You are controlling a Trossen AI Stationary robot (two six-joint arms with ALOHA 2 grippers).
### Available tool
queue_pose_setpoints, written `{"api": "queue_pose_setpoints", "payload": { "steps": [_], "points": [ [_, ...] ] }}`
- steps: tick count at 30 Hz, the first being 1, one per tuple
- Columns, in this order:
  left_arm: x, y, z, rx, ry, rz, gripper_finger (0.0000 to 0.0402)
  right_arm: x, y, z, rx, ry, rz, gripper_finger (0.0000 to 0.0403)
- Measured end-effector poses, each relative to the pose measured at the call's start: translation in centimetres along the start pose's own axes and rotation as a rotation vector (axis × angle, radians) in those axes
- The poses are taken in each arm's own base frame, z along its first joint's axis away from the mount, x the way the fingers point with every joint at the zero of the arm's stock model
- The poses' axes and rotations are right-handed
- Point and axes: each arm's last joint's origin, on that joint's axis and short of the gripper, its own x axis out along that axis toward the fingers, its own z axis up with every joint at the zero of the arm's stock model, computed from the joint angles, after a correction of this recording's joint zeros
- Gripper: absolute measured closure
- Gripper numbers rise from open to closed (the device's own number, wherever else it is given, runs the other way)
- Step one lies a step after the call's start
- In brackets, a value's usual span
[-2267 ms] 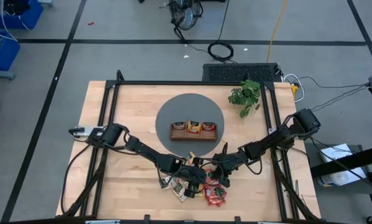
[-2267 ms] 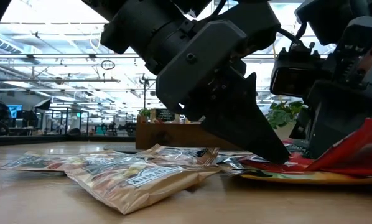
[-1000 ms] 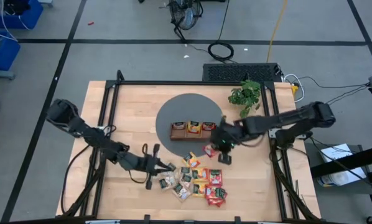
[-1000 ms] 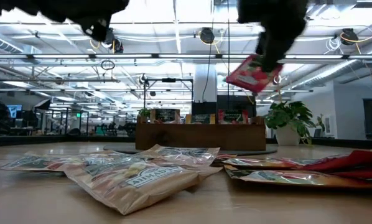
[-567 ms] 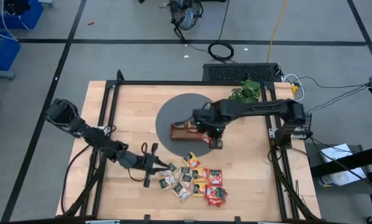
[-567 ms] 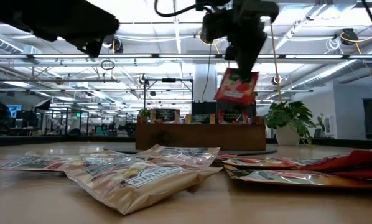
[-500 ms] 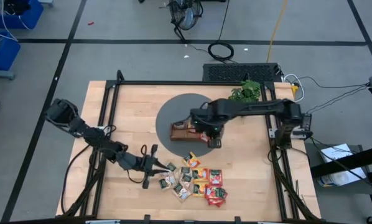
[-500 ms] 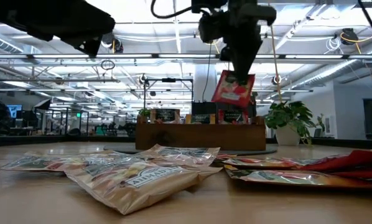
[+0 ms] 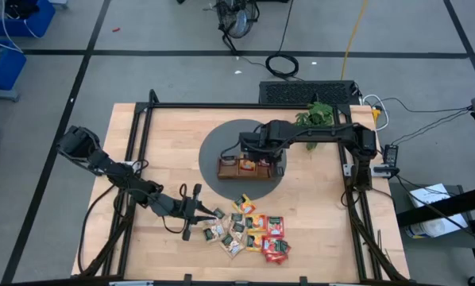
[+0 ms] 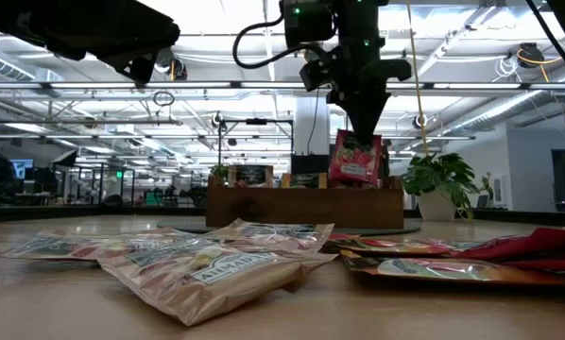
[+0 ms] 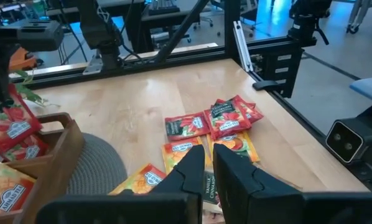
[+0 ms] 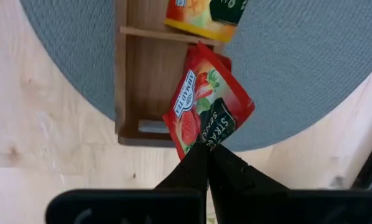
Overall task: Pick & Place Tea
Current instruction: Put the red tea bag into the right section of the wooden organizer
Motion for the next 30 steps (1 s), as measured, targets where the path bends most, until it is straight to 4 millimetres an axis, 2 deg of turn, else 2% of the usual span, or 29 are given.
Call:
{"api": "queue_pose_setpoints", "payload": {
  "steps": [15,30],
  "points": [
    [0.0,0.0,-0.3,0.021,0.028,0.001,0.0360,0.1,0.0,0.0,-0.098,-0.006,-0.003,0.0403],
    [0.0,0.0,-0.5,0.010,0.049,0.002,0.0360,2.6,1.0,0.2,-0.147,-0.005,-0.005,0.0403]
  ]
}}
